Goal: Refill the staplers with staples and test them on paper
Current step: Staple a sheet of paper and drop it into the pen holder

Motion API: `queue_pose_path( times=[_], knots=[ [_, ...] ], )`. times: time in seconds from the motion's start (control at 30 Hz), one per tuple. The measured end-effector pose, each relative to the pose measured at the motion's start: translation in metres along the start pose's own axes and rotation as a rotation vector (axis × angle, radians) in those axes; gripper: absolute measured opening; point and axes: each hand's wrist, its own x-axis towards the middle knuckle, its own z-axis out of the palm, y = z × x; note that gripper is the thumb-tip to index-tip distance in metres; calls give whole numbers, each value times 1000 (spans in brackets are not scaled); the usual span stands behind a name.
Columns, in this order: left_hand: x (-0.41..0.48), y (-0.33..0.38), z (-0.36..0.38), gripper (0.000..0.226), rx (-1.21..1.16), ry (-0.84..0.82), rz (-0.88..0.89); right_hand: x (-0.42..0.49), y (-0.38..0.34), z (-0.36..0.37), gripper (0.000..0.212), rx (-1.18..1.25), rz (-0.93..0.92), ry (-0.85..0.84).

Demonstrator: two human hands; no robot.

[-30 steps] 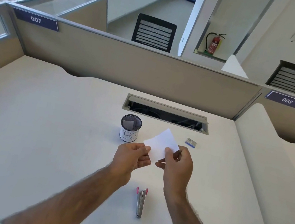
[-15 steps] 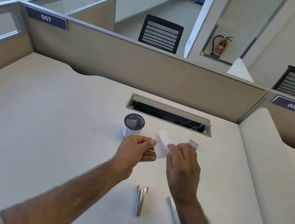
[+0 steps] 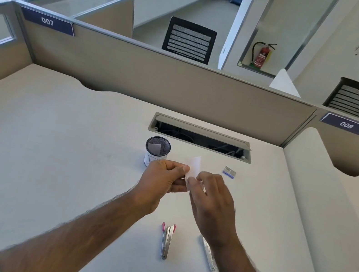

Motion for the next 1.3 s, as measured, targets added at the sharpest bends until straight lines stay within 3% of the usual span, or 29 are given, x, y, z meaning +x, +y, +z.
queue_pose_path(
  times=[0.1, 0.2, 0.27, 0.37, 0.53, 1.0, 1.3],
  knots=[
    [1, -2, -4, 19, 72, 33, 19, -1, -1, -2, 29, 178, 93, -33],
    [3, -2, -9, 19, 103, 54, 28, 8, -8, -6, 38, 507, 518, 54],
    [2, -3, -9, 20, 151, 49, 37, 20, -7, -8, 31, 732, 834, 25],
    [1, -3, -10, 20, 209, 38, 55, 28, 2, -6, 10, 991, 1031, -159],
    [0, -2, -9, 20, 305, 44, 82, 27, 4, -8, 7, 1159, 1081, -254],
    [-5, -6, -7, 23, 324, 71, 93, 27, 0, -15, 18, 1179, 1105, -226],
    [-6, -7, -2, 24, 334, 70, 99, 23, 2, -17, 14, 1180, 1132, -229]
  ],
)
